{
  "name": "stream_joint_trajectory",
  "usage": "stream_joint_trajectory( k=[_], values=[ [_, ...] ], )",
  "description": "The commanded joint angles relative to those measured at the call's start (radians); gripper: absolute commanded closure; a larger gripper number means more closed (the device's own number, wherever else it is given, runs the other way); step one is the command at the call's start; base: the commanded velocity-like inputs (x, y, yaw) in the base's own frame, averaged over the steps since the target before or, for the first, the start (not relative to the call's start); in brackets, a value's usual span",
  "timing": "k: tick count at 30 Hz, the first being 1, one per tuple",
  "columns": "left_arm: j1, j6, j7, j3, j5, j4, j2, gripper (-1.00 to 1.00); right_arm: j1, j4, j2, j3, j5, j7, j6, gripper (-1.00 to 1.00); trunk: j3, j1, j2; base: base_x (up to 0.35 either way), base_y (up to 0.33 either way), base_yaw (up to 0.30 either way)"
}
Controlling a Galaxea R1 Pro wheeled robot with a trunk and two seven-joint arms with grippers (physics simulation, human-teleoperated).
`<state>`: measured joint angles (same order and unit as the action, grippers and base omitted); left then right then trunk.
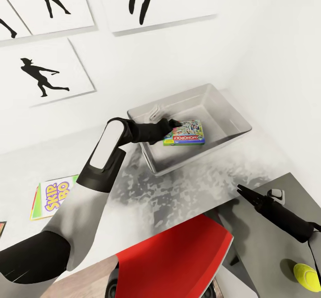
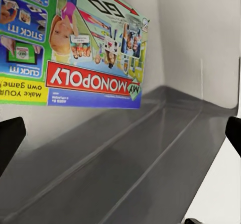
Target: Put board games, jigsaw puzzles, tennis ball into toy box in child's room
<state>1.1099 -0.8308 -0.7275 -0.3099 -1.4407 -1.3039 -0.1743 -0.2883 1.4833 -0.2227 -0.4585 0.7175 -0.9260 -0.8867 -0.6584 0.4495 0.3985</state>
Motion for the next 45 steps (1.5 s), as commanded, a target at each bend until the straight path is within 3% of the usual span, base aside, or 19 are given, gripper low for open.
stream_joint_trajectory(
  k=[1,6,12,26,33,45],
  values=[
    [0.001,0.000,-0.010,0.000,-0.002,-0.001,0.000,-1.00,0.000,0.000,0.000,-0.001,0.000,-0.002,-0.005,-1.00,-0.001,0.001,0.002,0.000,0.000,0.000],
    [0.001,0.001,-0.011,0.000,0.045,0.000,0.000,-1.00,0.000,0.000,0.000,-0.001,0.000,-0.002,-0.005,-1.00,-0.001,0.001,0.002,0.000,0.000,0.000],
    [0.001,0.001,-0.012,0.000,0.079,-0.001,0.000,-1.00,0.000,0.000,0.000,0.000,0.000,-0.002,-0.005,-1.00,-0.001,0.001,0.002,0.000,0.000,0.000],
    [0.003,-0.018,-0.014,0.008,0.088,-0.065,0.000,-1.00,0.000,0.000,0.000,-0.001,0.000,-0.002,-0.005,-1.00,-0.001,0.001,0.002,0.000,0.000,0.000],
    [0.005,-0.075,-0.017,0.022,0.082,-0.117,0.000,-1.00,0.000,0.000,0.000,0.000,0.000,-0.002,-0.005,-1.00,-0.001,0.001,0.002,0.000,0.000,0.000],
    [0.005,-0.100,-0.017,0.027,0.080,-0.134,0.000,-1.00,0.000,0.000,0.000,0.000,-0.001,-0.002,-0.005,-1.00,-0.001,0.001,0.002,0.000,0.000,0.000]
  ],
)
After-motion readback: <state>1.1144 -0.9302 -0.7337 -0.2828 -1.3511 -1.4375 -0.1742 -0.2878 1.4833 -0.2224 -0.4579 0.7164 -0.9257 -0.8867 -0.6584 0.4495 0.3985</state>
